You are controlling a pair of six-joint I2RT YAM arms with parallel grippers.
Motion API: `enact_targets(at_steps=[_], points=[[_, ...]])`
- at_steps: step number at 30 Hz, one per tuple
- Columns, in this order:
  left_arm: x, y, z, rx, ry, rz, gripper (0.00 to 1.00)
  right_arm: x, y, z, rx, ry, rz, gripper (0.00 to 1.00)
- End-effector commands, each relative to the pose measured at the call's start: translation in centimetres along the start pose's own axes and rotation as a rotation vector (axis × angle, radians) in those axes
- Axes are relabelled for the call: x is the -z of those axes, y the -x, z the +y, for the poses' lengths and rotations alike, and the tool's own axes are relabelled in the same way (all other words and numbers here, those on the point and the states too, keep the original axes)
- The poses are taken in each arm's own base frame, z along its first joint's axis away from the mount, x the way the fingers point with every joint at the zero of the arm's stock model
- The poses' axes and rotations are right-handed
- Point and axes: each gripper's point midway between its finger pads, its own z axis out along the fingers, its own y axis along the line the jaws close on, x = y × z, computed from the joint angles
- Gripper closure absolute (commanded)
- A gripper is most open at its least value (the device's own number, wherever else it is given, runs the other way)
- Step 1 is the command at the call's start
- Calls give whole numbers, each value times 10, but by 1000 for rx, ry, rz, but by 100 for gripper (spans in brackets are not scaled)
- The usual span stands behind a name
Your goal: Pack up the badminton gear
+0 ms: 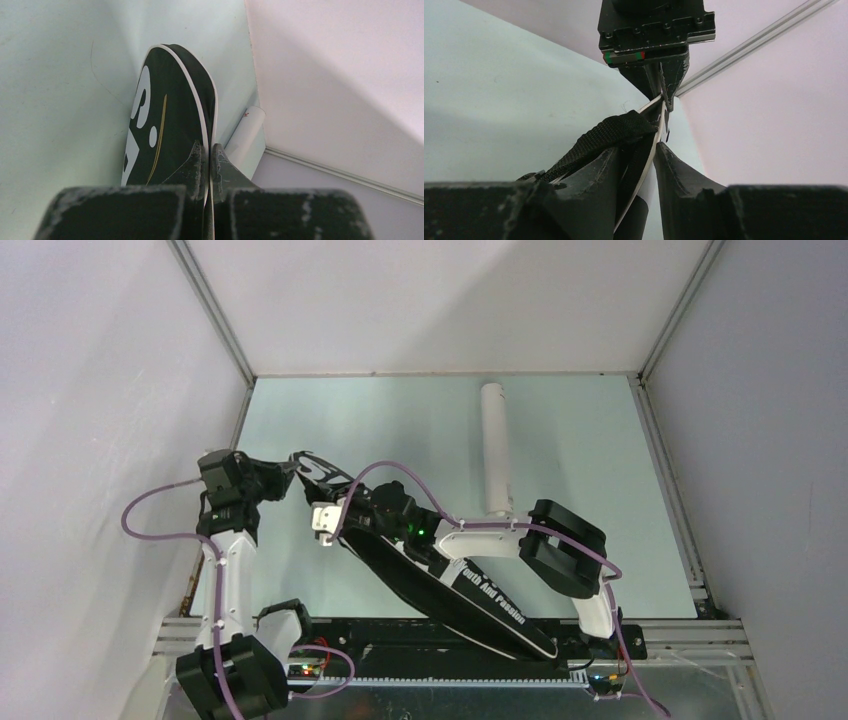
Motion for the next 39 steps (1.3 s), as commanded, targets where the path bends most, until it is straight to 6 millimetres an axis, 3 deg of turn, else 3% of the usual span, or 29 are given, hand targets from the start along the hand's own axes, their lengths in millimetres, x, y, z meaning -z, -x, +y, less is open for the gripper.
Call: enact_targets(at_steps=[1, 8, 13, 20, 27, 39], points=[[14, -25, -6, 43, -40, 118, 100, -9, 19, -20, 56, -46, -84, 66], [18, -26, -3, 59, -42, 117, 100, -11, 21, -22, 59, -50, -103, 75], [19, -30, -4, 72, -62, 135, 100, -16, 21, -27, 58, -76, -98, 100], [18, -28, -5, 70, -59, 127, 100, -13, 22, -32, 31, -91, -87, 100], [17, -4, -7, 24, -32, 12, 100, 1, 36, -31, -30, -73, -89, 100], [11, 23, -9, -1, 4, -73, 100, 34, 21, 19, -258, 96, -27, 100]])
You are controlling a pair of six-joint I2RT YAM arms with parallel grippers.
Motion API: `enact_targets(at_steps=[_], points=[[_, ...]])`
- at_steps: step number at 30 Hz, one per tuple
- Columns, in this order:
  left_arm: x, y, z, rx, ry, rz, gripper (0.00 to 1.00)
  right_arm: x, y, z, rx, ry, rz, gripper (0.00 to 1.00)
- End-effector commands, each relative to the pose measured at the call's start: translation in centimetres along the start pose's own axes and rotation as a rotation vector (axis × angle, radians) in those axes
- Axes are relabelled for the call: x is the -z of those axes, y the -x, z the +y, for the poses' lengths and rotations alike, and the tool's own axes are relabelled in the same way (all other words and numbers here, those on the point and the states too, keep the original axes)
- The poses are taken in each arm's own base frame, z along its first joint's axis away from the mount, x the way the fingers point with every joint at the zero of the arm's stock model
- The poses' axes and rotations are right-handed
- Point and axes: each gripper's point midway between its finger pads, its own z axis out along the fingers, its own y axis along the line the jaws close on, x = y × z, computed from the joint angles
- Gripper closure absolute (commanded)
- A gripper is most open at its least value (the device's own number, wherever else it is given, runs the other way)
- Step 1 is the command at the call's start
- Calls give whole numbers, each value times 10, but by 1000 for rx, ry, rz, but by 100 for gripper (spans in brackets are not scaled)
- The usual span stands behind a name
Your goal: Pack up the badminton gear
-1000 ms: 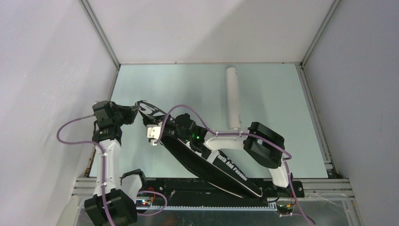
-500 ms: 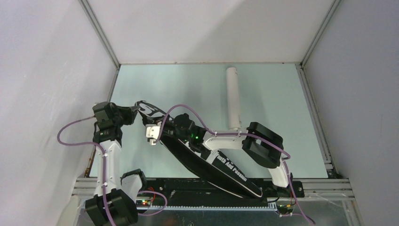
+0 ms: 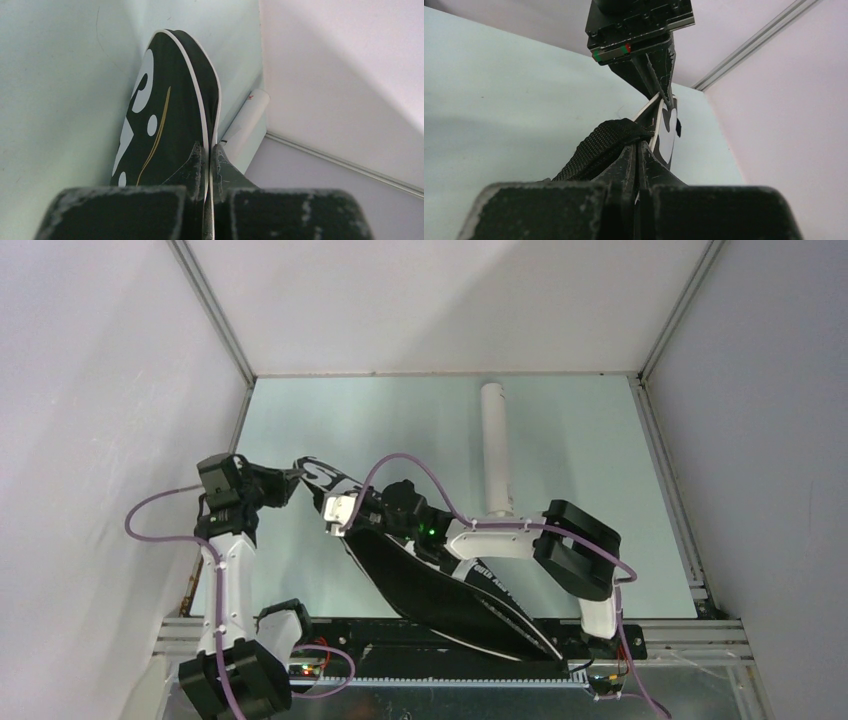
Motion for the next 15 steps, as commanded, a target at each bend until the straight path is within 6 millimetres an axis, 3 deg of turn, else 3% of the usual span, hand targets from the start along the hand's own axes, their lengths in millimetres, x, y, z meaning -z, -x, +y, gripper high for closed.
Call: enact_targets(at_steps=[1, 4, 7, 9, 10, 15], points=[[3, 31, -18, -36, -24, -124, 100, 19, 12, 15, -111, 69, -9, 100], [1, 34, -16, -38, -15, -137, 100, 23, 14, 22, -185, 118, -21, 100], [0, 35, -15, -36, -7, -145, 100, 24, 18, 19, -253, 125, -38, 91], [1, 37, -15, -38, -5, -154, 100, 25, 20, 15, -301, 118, -50, 93], [1, 38, -15, -38, -4, -160, 100, 25, 21, 12, -335, 118, -60, 99], [1, 38, -15, -34, -6, -164, 100, 26, 21, 0, -471, 102, -84, 100]])
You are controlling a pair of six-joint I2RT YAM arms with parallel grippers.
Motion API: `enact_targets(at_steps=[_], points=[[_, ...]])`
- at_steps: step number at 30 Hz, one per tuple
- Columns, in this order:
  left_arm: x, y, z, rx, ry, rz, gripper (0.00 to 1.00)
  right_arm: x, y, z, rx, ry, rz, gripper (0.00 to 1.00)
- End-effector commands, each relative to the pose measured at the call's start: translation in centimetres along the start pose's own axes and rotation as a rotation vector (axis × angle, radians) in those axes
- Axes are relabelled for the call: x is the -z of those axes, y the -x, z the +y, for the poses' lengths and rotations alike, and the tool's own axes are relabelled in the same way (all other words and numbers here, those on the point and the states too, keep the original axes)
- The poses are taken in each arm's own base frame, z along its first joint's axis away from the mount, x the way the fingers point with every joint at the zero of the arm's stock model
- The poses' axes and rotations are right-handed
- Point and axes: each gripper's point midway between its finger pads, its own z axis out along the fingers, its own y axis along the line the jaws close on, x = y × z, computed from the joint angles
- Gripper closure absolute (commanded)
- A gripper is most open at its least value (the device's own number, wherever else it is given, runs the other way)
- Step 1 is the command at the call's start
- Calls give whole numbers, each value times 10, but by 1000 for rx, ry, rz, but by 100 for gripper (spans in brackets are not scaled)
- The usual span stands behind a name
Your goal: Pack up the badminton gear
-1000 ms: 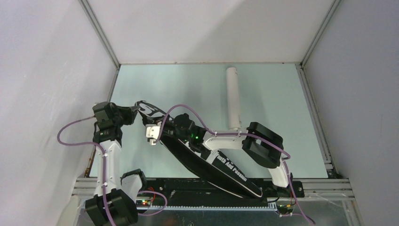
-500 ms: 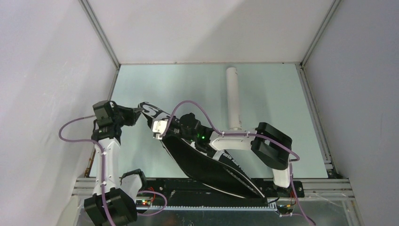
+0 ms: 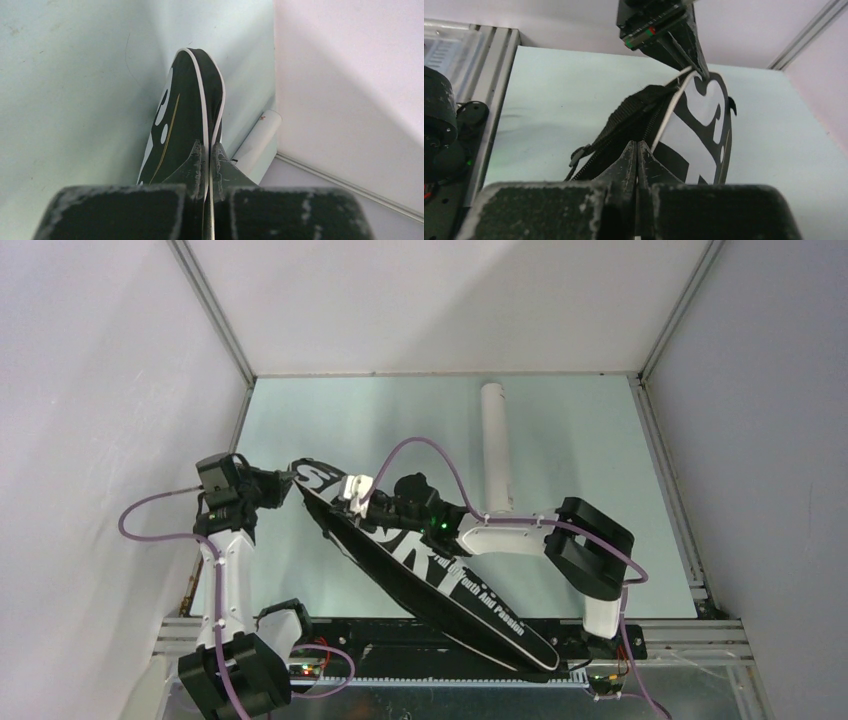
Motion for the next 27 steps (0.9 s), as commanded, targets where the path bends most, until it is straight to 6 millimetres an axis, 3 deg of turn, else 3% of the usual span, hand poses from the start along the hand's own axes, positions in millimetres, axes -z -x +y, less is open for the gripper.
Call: enact_targets(at_steps=[1, 8, 11, 14, 18, 25, 27], points=[[8, 26, -29, -28, -79, -108, 100, 7, 27, -15, -135, -23, -78, 100], [9, 21, -29, -12, -84, -88, 100, 3, 23, -23, -39, -92, -65, 100], [9, 19, -28, 1, -87, -76, 100, -5, 20, -12, 69, -103, -42, 84], [9, 16, -28, 13, -90, -64, 100, -16, 24, -3, 159, -107, -24, 76], [10, 14, -28, 29, -89, -55, 100, -23, 20, 6, 158, -123, 12, 56], [16, 15, -28, 86, -61, -66, 100, -17, 24, 1, 158, -268, 43, 61], [19, 16, -29, 108, -50, -68, 100, -13, 26, 9, 163, -281, 34, 62]])
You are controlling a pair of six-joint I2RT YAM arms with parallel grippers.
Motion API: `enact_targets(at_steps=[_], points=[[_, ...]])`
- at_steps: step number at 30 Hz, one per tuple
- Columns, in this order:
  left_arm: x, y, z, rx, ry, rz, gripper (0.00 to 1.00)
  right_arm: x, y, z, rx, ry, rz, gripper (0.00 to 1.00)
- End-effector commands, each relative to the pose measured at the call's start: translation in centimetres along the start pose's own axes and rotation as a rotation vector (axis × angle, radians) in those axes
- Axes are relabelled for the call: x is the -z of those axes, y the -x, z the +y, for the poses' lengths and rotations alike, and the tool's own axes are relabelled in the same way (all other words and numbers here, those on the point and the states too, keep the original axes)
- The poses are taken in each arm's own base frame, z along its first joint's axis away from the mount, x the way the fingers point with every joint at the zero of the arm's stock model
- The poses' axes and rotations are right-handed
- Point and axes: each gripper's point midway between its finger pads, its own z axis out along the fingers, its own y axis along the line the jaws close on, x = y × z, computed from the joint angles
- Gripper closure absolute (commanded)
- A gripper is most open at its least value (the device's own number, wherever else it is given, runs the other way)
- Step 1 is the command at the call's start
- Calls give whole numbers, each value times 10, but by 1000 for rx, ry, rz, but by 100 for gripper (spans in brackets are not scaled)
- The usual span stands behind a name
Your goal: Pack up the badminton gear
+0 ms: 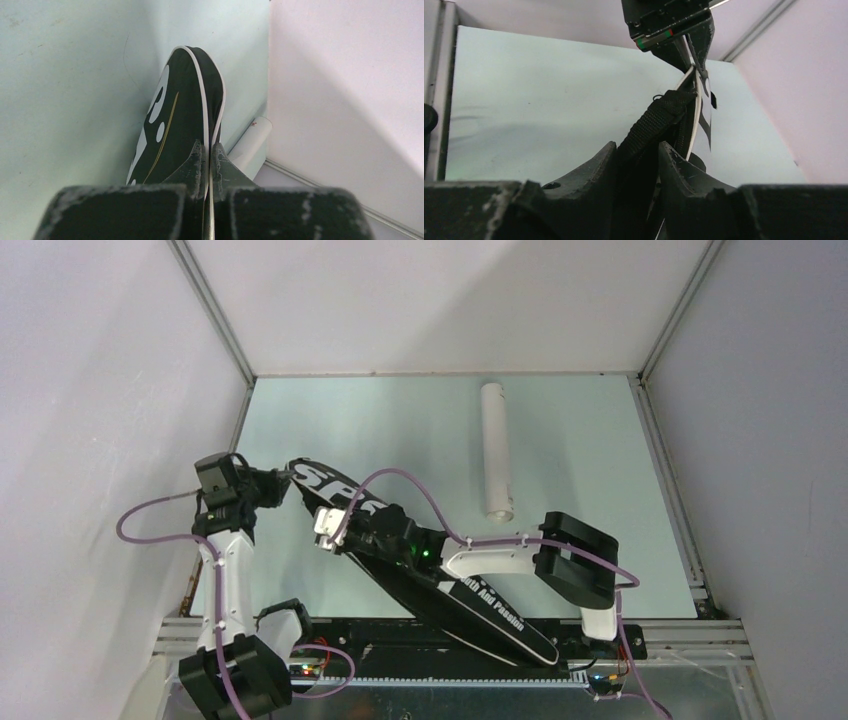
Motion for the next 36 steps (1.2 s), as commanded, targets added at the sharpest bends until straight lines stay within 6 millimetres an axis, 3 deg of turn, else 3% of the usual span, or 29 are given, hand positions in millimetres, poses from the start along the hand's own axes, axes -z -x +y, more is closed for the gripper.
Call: enact_targets(at_steps=[1, 8, 16, 18, 22, 28, 32, 33, 36], points=[[19, 12, -30, 64, -51, -52, 100, 6, 31, -13, 16, -137, -55, 62], [25, 25, -36, 143, -39, -118, 100, 26, 35, 8, -12, -208, 11, 49], [20, 34, -50, 271, -61, -116, 100, 56, 38, 47, -230, -119, 79, 59], [21, 34, -51, 273, -60, -118, 100, 53, 41, 62, -265, -76, 60, 61], [23, 32, -49, 279, -46, -111, 100, 40, 37, 80, -129, -81, 3, 61], [26, 29, -44, 283, -21, -106, 100, 18, 16, 69, 9, -100, -51, 61], [28, 30, -43, 277, -10, -112, 100, 5, -5, 39, 87, -209, -7, 60], [28, 31, -43, 275, -5, -117, 100, 5, -9, 24, 88, -285, 11, 59], [29, 32, -42, 270, 17, -122, 100, 14, -17, 11, 88, -368, 60, 52]])
